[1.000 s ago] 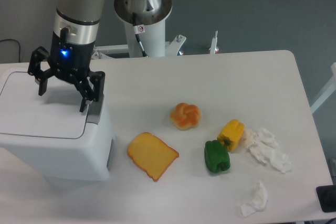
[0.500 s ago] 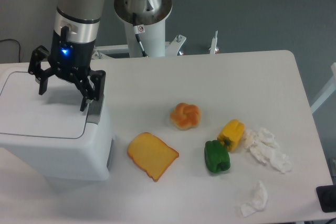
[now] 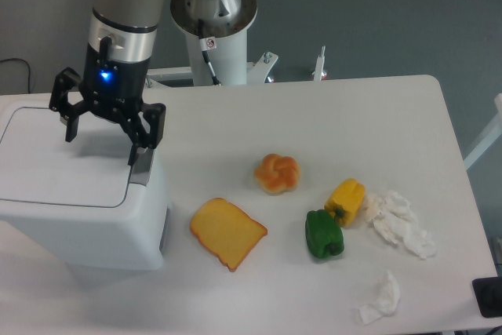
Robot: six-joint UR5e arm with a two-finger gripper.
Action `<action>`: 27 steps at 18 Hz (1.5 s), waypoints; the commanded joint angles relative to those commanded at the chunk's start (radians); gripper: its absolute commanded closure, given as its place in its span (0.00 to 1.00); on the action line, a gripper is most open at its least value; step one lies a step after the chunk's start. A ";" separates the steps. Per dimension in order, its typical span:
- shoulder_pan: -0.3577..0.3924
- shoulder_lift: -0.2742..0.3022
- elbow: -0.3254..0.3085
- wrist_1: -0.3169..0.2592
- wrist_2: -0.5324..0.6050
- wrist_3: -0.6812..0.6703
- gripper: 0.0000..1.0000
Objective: Close the trash can
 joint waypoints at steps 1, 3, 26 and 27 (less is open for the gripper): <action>0.026 0.009 0.008 0.000 0.003 0.003 0.00; 0.077 0.032 0.015 -0.002 0.005 -0.003 0.00; 0.586 0.063 -0.058 -0.123 0.517 0.664 0.00; 0.624 0.075 -0.058 -0.145 0.512 0.713 0.00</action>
